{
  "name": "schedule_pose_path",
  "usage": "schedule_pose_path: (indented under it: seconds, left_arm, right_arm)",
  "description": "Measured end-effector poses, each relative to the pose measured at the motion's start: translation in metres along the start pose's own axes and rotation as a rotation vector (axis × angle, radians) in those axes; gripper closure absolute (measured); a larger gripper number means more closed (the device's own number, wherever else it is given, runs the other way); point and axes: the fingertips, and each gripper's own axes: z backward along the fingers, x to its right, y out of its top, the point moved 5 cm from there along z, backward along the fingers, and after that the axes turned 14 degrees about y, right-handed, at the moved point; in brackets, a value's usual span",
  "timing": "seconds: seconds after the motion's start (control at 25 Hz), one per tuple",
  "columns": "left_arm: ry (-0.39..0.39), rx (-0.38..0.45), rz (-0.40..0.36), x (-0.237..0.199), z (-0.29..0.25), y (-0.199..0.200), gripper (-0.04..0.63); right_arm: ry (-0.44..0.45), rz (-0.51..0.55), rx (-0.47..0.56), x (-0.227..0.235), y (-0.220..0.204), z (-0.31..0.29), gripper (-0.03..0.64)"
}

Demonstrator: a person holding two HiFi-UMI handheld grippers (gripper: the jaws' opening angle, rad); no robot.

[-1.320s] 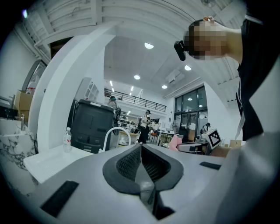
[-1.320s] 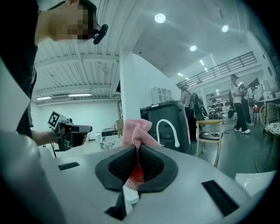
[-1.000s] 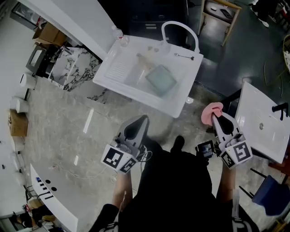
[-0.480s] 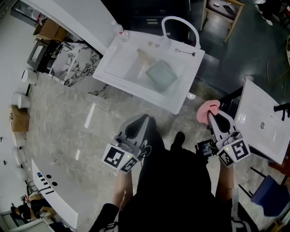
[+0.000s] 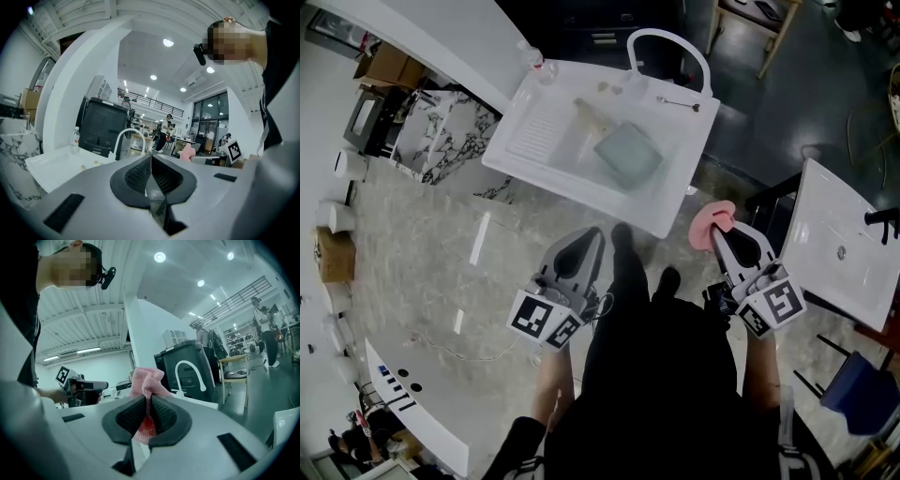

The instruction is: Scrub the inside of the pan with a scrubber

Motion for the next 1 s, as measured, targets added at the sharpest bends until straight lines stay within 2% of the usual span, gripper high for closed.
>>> schedule_pose_path:
  seconds: [0.28,0.44,0.64,0.84,1.0]
  left_arm:
    - [-0.011,-0.048,0.020,-0.047,-0.055,0.003,0.561]
    - [-0.051,-0.148,0.109,-0.091,-0.095,-0.007,0.561]
    - [-0.069,-0.216,0.143,-0.145,-0.148,-0.007,0.561]
    - [-0.146,-0.336,0.294,-0.190,-0.193,-0.029,0.561]
    - [-0.136,-0.424,0.312,-0.226,-0.233,-0.054,0.561]
  right_arm:
    - [-0.013,-0.014,-0.084,0.031,-0.001,-0.051,0.578]
    - [-0.047,-0.028,-0.101,0.047,0.001,-0.089,0.578]
    - [-0.088,-0.046,-0.135,0.066,0.001,-0.140,0.578]
    - [-0.141,-0.097,-0.154,0.082,-0.016,-0.188,0.578]
    - [-0.173,-0.148,-0.190,0.092,-0.036,-0.222,0.578]
